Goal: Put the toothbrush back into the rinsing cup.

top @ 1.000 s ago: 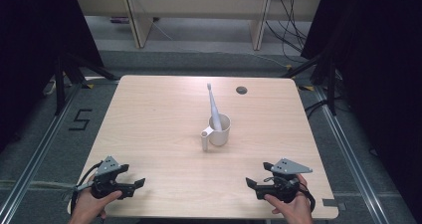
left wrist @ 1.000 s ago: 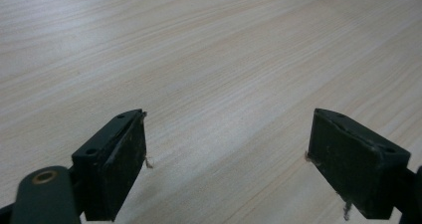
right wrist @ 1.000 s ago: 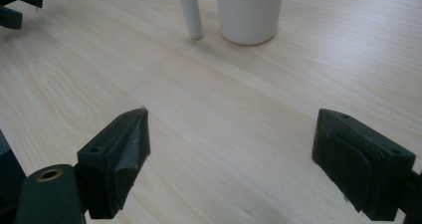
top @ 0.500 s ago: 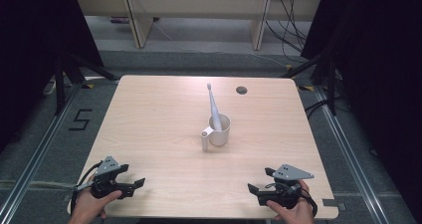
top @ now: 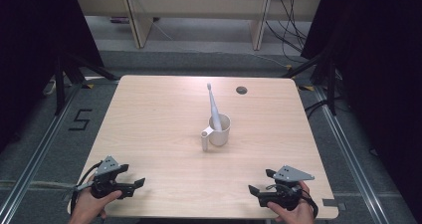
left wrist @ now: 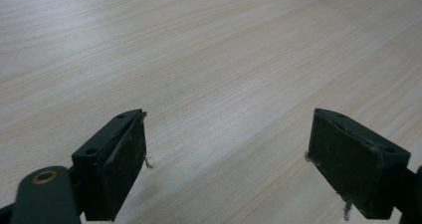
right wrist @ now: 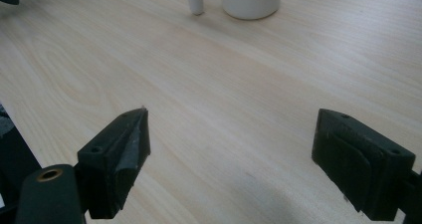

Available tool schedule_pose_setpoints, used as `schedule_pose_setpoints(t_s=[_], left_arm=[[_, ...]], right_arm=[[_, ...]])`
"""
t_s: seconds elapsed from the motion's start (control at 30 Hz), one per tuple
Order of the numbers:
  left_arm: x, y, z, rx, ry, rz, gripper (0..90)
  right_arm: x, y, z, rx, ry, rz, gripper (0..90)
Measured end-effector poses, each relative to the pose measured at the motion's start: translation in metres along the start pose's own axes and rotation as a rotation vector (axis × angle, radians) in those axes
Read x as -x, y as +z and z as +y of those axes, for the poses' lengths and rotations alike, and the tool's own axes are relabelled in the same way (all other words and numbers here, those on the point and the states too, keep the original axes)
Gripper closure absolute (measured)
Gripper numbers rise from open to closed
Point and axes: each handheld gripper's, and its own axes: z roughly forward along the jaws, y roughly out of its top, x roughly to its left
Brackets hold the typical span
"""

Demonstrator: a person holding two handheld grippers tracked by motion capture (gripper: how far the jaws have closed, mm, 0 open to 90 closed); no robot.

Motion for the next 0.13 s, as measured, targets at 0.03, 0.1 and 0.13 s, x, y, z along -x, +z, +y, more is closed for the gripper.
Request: schedule_pose_setpoints(t_s=[0.03,0.1,0.13], left_arm=[[0.0002,0.0003,-0.0002,0.006,-0.001,0.001,14.9],[-0.0004,-0.0002,0.0001,-0.004,0.002,-0.005,14.8],[-0.0004,-0.0006,0.0004,-0.007,0.003,-0.004,14.8]], right_arm=[[0.0,0.0002,-0.0001,0.0,0.0,-0.001,16.1],[0.0001,0.0005,-0.0002,0.0,-0.001,-0.001,16.2],[0.0004,0.0005,-0.0003,-0.002,0.0,-0.002,16.2]])
